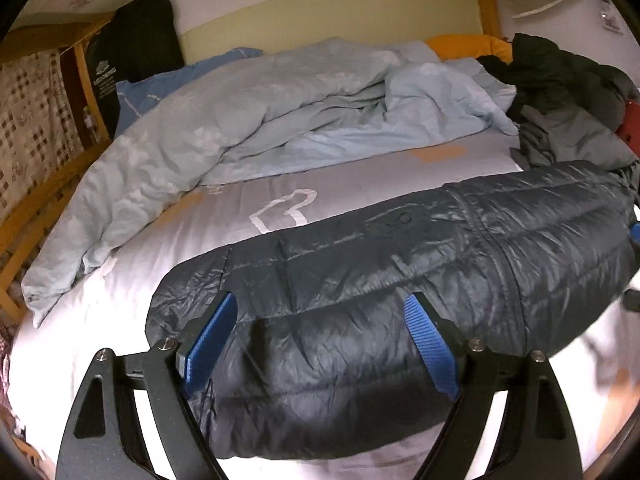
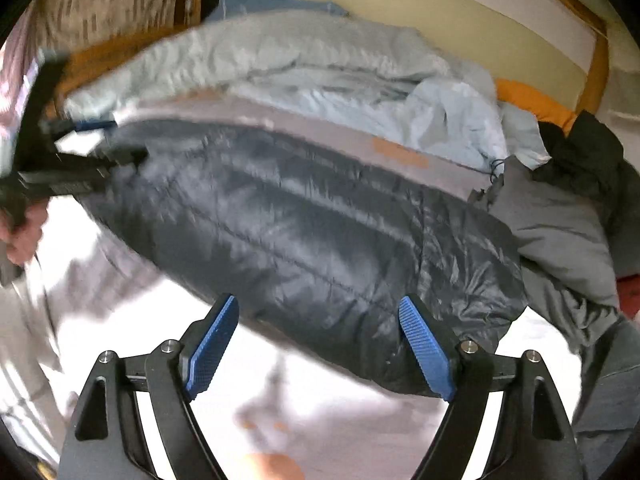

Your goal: Fold large clothes

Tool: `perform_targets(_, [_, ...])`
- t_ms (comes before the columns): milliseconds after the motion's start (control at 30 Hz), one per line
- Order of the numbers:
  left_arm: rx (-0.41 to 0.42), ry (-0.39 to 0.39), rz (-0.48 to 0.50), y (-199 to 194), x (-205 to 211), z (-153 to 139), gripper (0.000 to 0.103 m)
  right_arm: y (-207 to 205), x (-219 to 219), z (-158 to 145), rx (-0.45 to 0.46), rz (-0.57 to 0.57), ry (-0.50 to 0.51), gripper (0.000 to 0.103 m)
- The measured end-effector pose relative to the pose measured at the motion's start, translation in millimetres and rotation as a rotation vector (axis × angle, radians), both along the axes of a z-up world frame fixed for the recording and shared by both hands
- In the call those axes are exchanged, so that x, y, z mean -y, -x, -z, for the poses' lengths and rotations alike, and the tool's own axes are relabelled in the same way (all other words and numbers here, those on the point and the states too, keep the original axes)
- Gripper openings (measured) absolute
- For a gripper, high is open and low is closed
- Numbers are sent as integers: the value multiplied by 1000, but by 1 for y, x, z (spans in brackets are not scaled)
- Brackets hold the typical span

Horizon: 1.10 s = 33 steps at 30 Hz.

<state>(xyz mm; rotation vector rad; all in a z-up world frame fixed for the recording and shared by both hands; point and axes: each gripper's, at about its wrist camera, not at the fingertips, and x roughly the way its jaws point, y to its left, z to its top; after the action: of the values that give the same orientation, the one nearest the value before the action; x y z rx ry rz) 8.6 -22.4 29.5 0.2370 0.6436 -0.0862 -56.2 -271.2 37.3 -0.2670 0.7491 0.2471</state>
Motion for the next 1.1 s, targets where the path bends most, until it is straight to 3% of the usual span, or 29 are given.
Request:
perform_targets(167, [22, 53, 4, -4, 4, -2, 85, -8, 15, -10, 49, 71, -71, 84])
perform_targets(267, [65, 134, -3, 0, 5, -12, 83, -22, 22, -7, 15, 135, -50, 67])
perform_targets(300, [71, 163, 17, 1, 5, -16, 81, -28, 23, -4, -13, 154, -32, 56])
perform_targets(333, [76, 201, 52, 3, 6, -20, 72, -35, 26, 2, -50, 184, -8, 44])
perform_targets(433, [61, 268, 120, 4, 13, -24, 29, -54, 34, 24, -173, 228, -35, 43])
perform_targets(467, [45, 291, 138, 2, 18, -23, 22, -59, 35, 30, -199, 230, -39, 43])
perform_targets(567, [-37, 380, 205, -3, 28, -13, 18, -58, 29, 32, -173, 224, 10, 43])
perform_targets(633, [-74, 400, 217, -6, 34, -5, 18, -56, 27, 29, -145, 220, 15, 43])
perform_targets(867, [-153, 299, 188, -19, 52, 23, 21, -54, 44, 15, -132, 234, -141, 44])
perform_targets(967, [-214, 292, 173, -30, 53, 40, 21, -56, 44, 9, -116, 223, -187, 44])
perform_targets(1100, [-201, 252, 157, -33, 58, 54, 21, -52, 34, 0, -81, 186, -223, 44])
